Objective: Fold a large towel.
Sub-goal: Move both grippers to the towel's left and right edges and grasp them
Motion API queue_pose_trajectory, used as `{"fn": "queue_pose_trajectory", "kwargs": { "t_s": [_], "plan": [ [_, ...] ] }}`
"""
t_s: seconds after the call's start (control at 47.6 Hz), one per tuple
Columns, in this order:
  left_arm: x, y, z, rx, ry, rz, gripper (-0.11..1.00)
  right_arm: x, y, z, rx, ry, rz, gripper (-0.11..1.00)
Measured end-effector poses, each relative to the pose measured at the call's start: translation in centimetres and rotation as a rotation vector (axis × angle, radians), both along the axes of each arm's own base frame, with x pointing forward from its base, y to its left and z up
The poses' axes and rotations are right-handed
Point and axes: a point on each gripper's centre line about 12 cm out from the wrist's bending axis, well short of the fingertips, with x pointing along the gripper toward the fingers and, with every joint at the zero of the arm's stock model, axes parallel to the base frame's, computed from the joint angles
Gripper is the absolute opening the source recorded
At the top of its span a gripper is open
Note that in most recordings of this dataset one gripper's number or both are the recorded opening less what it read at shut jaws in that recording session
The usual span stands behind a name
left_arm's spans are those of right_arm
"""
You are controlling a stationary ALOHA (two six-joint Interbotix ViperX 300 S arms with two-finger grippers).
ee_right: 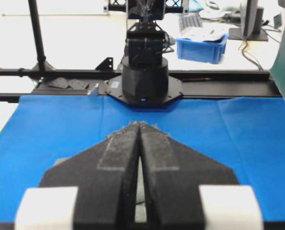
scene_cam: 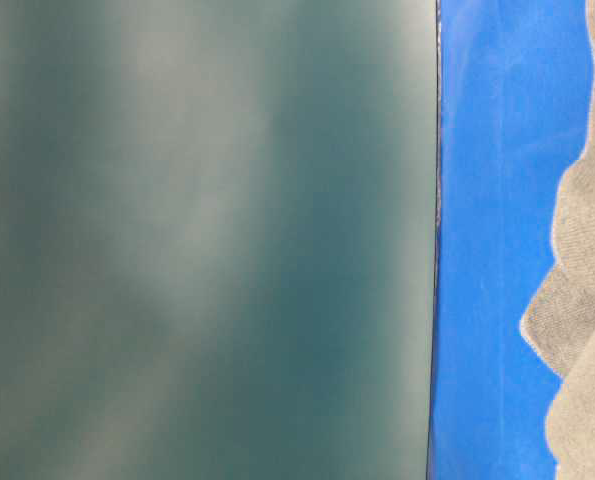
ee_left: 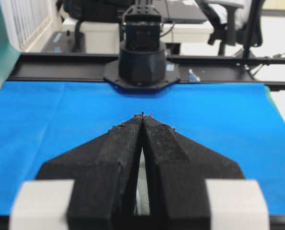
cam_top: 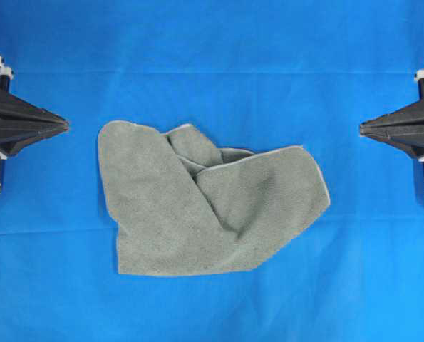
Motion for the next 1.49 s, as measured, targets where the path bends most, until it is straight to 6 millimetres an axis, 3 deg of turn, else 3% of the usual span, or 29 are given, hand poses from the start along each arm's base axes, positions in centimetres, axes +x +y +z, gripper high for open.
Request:
{"fn": "queue_pose_trajectory", "kwargs": {
  "t_s": [0.21, 0.441, 0.588, 0.693, 0.861, 0.945, 1.092, 1.322, 1.385, 1.49],
  "plan": [
    [1.3, -0.3, -2.7, -0.112, 0.201, -0.010, 0.01, 1.1, 0.0, -1.2, 0.031, 0.155, 0.000, 0.00],
    [2.7, 0.8, -7.6, -0.197, 0.481, 0.065, 0.01, 3.2, -0.8, -4.8, 0.107, 0.463, -0.051, 0.00],
    [3.1, 1.5, -10.8, -0.220, 0.618, 0.110, 0.02, 4.9, -2.1, -8.1, 0.180, 0.617, -0.117, 0.01],
    [3.2, 2.3, -12.8, -0.243, 0.696, 0.154, 0.25, 6.4, -2.8, -10.5, 0.213, 0.734, -0.154, 0.06],
    [3.1, 3.5, -15.3, -0.266, 0.785, 0.213, 0.73, 7.9, -3.7, -14.6, 0.233, 0.920, -0.194, 0.54],
    [2.8, 3.8, -16.7, -0.264, 0.832, 0.226, 0.86, 8.4, -4.1, -16.5, 0.243, 0.986, -0.208, 0.67],
    [2.8, 4.9, -18.6, -0.278, 0.878, 0.273, 0.86, 9.0, -4.6, -18.8, 0.253, 1.043, -0.225, 0.64],
    [2.9, 5.7, -20.7, -0.292, 0.949, 0.301, 0.81, 9.4, -4.7, -20.4, 0.254, 1.082, -0.228, 0.59],
    [3.1, 5.7, -20.8, -0.287, 0.979, 0.299, 0.73, 9.4, -4.7, -20.4, 0.251, 1.084, -0.227, 0.47],
    [3.3, 5.9, -20.9, -0.299, 1.030, 0.307, 0.44, 9.4, -4.7, -20.5, 0.250, 1.087, -0.227, 0.18]
  ]
}}
